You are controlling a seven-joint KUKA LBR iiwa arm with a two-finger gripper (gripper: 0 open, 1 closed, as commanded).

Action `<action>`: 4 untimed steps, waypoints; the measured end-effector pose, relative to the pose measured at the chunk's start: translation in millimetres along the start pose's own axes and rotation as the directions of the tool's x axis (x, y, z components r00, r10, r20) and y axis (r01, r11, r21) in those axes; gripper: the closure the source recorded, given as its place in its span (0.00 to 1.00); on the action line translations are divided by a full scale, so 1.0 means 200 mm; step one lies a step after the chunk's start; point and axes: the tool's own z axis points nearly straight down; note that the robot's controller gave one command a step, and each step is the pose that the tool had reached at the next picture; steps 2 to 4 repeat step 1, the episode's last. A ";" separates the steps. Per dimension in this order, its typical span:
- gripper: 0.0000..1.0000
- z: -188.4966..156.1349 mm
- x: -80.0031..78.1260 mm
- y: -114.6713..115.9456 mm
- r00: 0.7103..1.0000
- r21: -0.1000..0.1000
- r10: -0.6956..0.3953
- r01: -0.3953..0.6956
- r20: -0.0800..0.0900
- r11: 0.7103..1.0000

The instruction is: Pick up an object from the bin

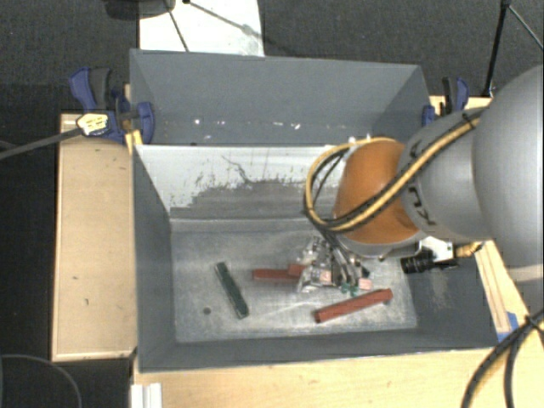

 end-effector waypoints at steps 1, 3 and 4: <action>1.00 -0.03 0.00 0.00 1.000 0.000 -0.001 0.001 0.000 1.000; 1.00 -0.03 0.00 0.00 1.000 0.000 -0.001 0.001 0.000 1.000; 1.00 -0.03 0.00 0.00 1.000 0.000 -0.001 0.001 0.000 1.000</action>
Offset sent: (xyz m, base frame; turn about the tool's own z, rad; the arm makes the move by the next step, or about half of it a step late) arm 0.0000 0.0000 0.0760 0.0000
